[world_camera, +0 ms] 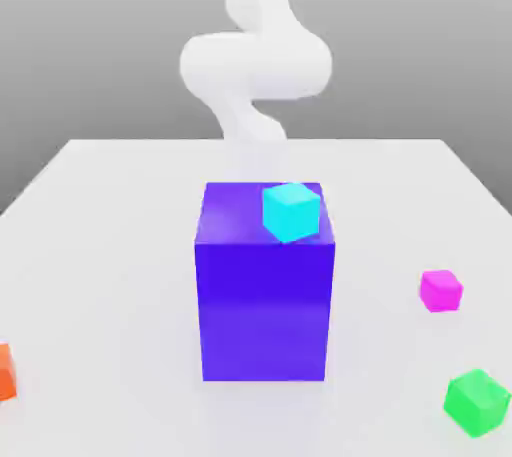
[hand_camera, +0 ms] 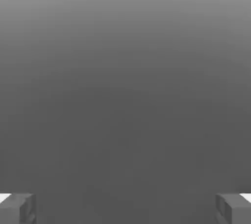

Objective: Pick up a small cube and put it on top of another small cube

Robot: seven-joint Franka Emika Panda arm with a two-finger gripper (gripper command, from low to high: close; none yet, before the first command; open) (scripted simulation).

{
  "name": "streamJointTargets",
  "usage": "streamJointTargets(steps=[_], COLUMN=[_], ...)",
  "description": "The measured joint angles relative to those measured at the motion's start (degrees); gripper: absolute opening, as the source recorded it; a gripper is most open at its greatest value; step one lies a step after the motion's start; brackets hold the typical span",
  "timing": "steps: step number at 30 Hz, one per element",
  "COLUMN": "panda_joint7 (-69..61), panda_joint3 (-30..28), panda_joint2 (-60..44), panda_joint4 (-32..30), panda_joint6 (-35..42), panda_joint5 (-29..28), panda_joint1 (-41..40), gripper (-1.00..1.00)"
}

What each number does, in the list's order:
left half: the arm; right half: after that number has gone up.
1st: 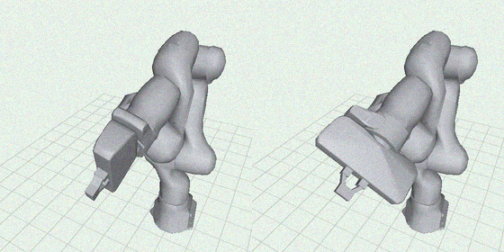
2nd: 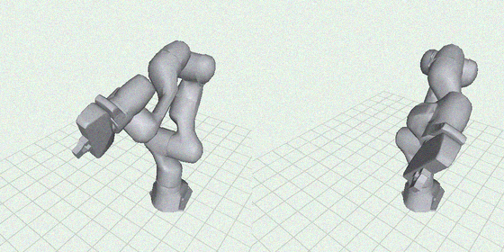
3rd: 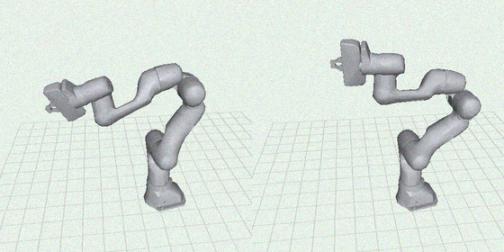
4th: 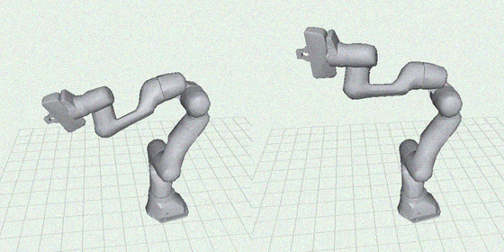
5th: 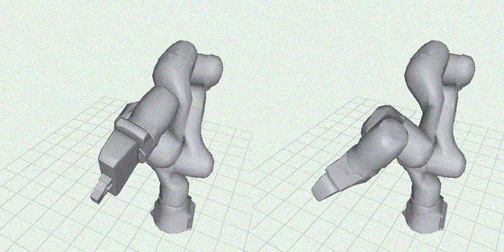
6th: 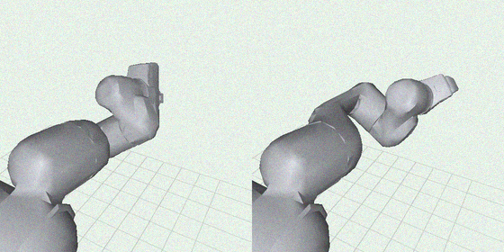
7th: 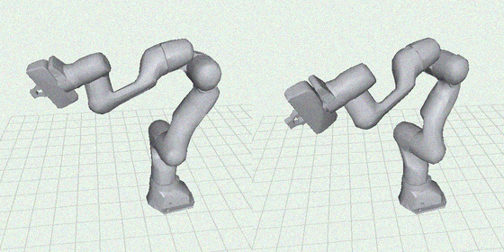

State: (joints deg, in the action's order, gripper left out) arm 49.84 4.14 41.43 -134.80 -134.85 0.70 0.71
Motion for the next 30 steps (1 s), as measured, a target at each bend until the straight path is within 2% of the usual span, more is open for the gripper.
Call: streamJointTargets(steps=[11, 17, 19, 21, 23, 30], panda_joint7=[22.19, 37.31, 42.95, 48.12, 52.48, 65.29], panda_joint3=[21.51, 32.29, 34.03, 33.19, 29.61, 12.8], panda_joint2=[-22.57, -36.05, -40.58, -44.38, -47.39, -56.58], panda_joint4=[-14.59, -22.65, -25.24, -26.4, -26.09, -23.42], panda_joint6=[-15.56, -24.29, -27.0, -29.33, -31.17, -37.19], panda_joint5=[0.8, -2.55, -4.78, -8.65, -13.73, -30.43], panda_joint1=[5.02, 8.75, 11.59, 14.54, 17.21, 30.23], gripper=[0.0, 0.0, 0.0, 0.0, 0.0, 0.0])
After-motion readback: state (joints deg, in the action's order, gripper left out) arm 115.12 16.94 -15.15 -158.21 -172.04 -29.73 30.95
